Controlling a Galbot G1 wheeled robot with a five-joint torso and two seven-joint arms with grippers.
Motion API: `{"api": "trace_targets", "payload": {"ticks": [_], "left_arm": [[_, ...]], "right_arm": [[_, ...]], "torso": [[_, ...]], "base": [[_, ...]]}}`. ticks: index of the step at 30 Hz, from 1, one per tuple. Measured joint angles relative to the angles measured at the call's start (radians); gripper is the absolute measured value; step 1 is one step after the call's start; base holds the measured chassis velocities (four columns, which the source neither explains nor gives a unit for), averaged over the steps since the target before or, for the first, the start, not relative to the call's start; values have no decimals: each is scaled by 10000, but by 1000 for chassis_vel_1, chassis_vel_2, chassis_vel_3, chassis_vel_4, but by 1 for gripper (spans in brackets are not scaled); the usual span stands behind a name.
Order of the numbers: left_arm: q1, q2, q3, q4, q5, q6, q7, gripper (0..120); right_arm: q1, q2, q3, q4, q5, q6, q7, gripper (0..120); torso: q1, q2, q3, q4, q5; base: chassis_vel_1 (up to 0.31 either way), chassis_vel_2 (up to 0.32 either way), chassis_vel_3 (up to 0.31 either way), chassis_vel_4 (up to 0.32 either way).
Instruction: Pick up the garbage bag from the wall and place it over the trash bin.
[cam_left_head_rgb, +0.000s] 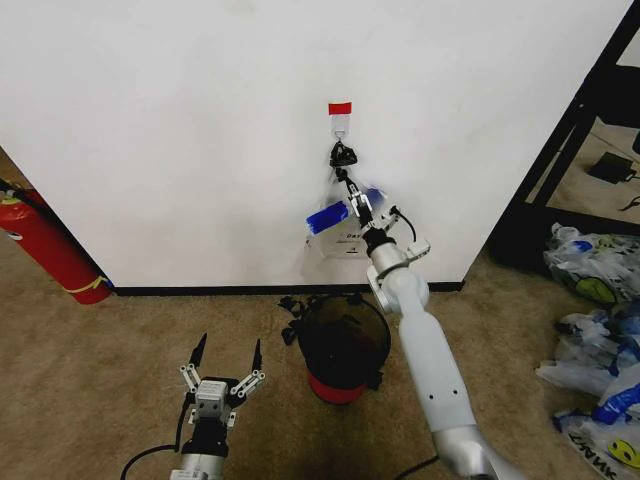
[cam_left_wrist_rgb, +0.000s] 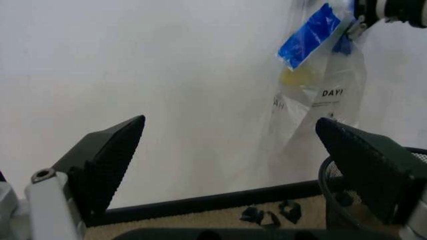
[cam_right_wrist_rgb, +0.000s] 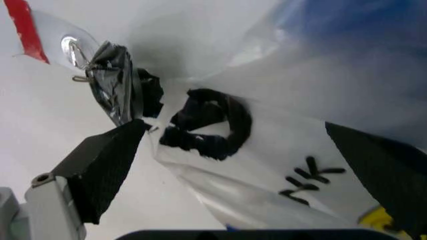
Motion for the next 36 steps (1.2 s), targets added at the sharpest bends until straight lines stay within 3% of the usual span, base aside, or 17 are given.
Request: {"api": "trace_targets", "payload": {"ticks": [14,17,19,23,27,36], "left_arm": [[38,-44,-15,34,59,-43,13,100],[42,-55,-16,48,69,-64,13,100],[41,-70,-16,50,71,-76,12,100],[26,-80,-21,71,71,-80,-2,100],[-31,-63,6,162,61,-83,-13,100],[-66,-80,79,242,87,-99,-20,100]], "right_arm": [[695,36,-297,-668,-180,-46,-144,99],[713,32,-378,-606,-186,-69,-115,99],[697,44,-516,-364,-181,-75,-121,98],[533,52,-664,-97,-171,-93,-81,99],[412,-43,-665,-25,-181,-84,-55,100],[302,-52,-711,130,-205,-82,-39,99]], "torso": [[-3,3,-1,-16,-1],[-1,1,2,-10,0],[1,2,0,19,5],[2,0,3,21,4],[1,1,1,-6,5],[1,1,0,-1,1]], "base": [[0,0,0,0],[0,0,0,0],[0,0,0,0],[0,0,0,0],[0,0,0,0],[0,0,0,0]]}}
